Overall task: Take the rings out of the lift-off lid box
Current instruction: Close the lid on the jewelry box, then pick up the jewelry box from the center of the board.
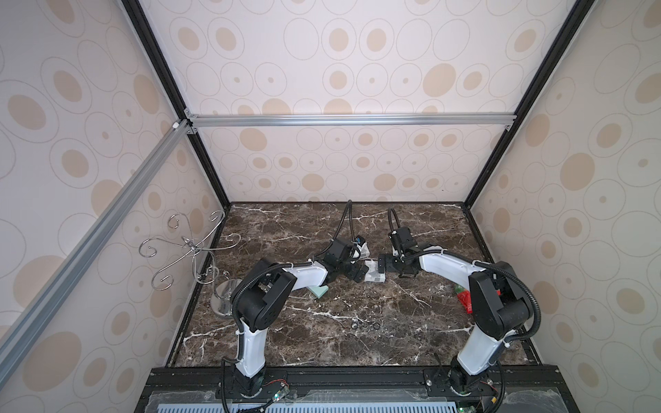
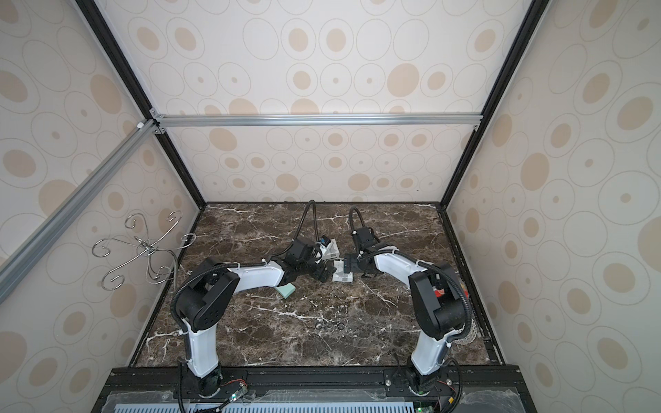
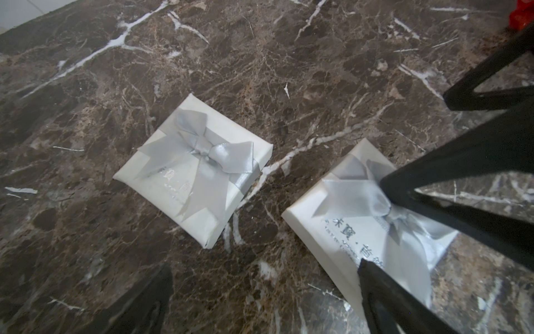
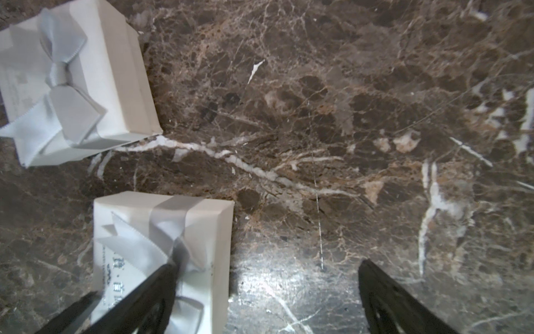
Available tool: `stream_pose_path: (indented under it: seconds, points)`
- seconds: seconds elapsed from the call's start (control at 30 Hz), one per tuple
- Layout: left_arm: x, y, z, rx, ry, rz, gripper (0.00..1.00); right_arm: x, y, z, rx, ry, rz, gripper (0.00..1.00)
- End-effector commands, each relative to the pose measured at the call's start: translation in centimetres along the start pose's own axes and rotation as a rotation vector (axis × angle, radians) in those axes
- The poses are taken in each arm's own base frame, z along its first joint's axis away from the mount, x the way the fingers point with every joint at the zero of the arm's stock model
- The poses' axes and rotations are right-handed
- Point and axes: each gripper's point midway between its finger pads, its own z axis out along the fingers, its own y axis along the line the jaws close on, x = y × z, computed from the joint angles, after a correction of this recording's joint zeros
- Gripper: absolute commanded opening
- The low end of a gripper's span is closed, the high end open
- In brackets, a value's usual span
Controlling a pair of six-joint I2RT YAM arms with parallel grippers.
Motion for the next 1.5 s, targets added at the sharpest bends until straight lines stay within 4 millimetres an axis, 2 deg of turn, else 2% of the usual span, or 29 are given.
stream_pose_path:
  seconds: [0.0, 0.2, 0.3, 0.4, 0.6, 0.73, 0.8, 0.87, 1.0, 1.1, 1.23, 1.47]
  points:
    - [-0.2, -0.3, 0.3, 0.003, 0.011, 0.016, 1.0, 1.8, -1.3, 1.2, 0.046, 0.064, 0.001, 1.0]
    - [0.3, -0.4, 0.5, 0.009, 0.021, 0.009, 1.0, 2.0, -1.6, 1.2, 0.06, 0.07, -0.005, 1.0]
    - [0.1, -0.3, 0.1, 0.001, 0.018, 0.014, 1.0, 1.3, -1.4, 0.5, 0.05, 0.043, -0.012, 1.0]
    - [-1.3, 0.1, -1.2, -0.023, -0.011, 0.034, 1.0, -0.1, -0.9, -1.2, 0.026, -0.01, -0.037, 1.0]
    - [-5.6, 2.1, -6.0, -0.146, -0.124, 0.078, 1.0, -3.4, 1.0, -5.9, -0.073, -0.16, -0.13, 1.0]
    - [-6.8, 4.2, -9.8, -0.226, -0.195, 0.06, 1.0, -3.9, 4.1, -8.8, -0.213, -0.225, -0.246, 1.0]
    - [-6.4, 5.5, -11.6, -0.258, -0.216, 0.033, 1.0, -3.2, 6.7, -9.9, -0.284, -0.236, -0.354, 1.0]
    - [-5.0, 6.9, -13.3, -0.294, -0.211, -0.009, 1.0, -2.1, 10.0, -10.8, -0.33, -0.246, -0.48, 1.0]
    - [-3.1, 9.3, -15.9, -0.319, -0.227, -0.097, 1.0, 0.7, 15.4, -10.7, -0.416, -0.229, -0.625, 1.0]
    - [-2.7, 11.1, -17.5, -0.348, -0.255, -0.144, 1.0, 2.7, 18.5, -9.6, -0.465, -0.206, -0.684, 1.0]
    - [-1.8, 12.6, -17.7, -0.362, -0.251, -0.172, 1.0, 4.7, 21.7, -8.6, -0.519, -0.18, -0.742, 1.0]
    - [-0.8, 14.3, -16.1, -0.363, -0.224, -0.176, 1.0, 6.7, 25.2, -7.6, -0.557, -0.168, -0.802, 1.0]
